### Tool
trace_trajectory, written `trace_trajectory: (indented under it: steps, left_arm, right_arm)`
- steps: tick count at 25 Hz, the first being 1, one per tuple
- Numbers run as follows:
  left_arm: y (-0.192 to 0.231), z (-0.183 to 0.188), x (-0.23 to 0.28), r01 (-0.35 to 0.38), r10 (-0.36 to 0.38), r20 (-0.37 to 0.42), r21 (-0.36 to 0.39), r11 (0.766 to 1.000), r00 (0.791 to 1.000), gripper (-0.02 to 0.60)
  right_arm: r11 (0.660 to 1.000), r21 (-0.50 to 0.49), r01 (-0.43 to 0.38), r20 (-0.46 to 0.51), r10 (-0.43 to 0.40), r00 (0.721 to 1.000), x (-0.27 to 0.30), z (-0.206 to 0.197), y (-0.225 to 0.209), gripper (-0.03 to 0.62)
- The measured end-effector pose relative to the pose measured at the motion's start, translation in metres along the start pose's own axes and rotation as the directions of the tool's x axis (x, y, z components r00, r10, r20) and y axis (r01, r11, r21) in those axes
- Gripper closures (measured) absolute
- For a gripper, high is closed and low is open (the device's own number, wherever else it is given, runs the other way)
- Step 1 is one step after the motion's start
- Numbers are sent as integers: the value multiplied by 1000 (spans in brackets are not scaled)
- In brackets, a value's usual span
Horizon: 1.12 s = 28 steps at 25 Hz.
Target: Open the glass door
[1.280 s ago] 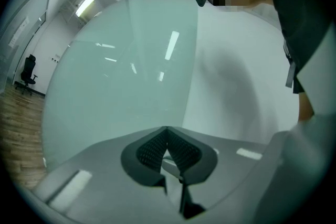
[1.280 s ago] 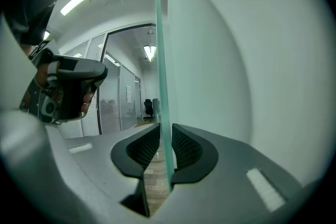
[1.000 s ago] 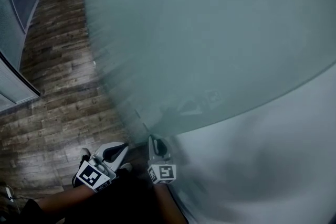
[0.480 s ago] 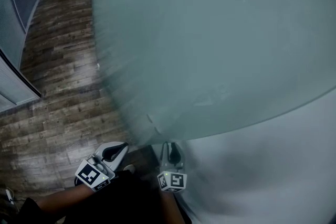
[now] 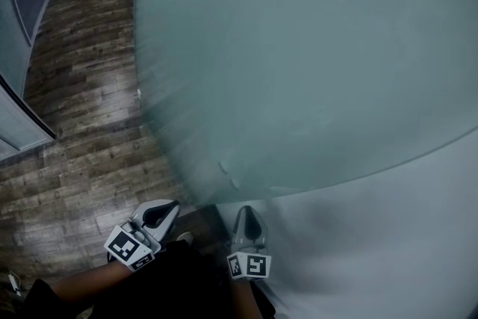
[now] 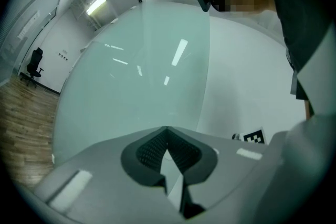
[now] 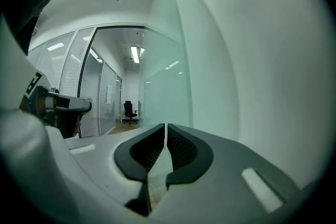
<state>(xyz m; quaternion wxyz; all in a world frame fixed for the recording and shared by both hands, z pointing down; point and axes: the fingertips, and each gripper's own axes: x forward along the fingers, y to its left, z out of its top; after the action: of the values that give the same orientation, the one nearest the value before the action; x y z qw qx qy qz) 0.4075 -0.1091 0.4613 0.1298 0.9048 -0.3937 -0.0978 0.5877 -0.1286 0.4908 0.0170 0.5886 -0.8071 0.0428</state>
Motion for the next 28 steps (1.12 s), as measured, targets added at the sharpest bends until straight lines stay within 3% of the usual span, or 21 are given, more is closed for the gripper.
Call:
trace_trajectory:
  steps: [5,11,17,22,28]
  left_arm:
    - [19,13,-34,-63,63,19,2,998,998,581]
    - [41,36,-71,-163,161,62,29,986,985,581]
    - [63,47,-108,-267,262,114,39,963,958,581]
    - [78,64,-139,-320,308,162,53,946,937,581]
    - [94,77,-173,-367,346,207,69,928,915,581]
  right_arm:
    - [994,-41,-102,3,102,995,7,20,58,588]
    - [955,-124,-269,36,275,961,27,55,135,592]
    - [900,-149,-410,33,419,908,46,53,198,594]
    - [833,-190,-520,18,532,846,54,54,253,594]
    - [790,-178,-586,34,600,799,64,55,302,594]
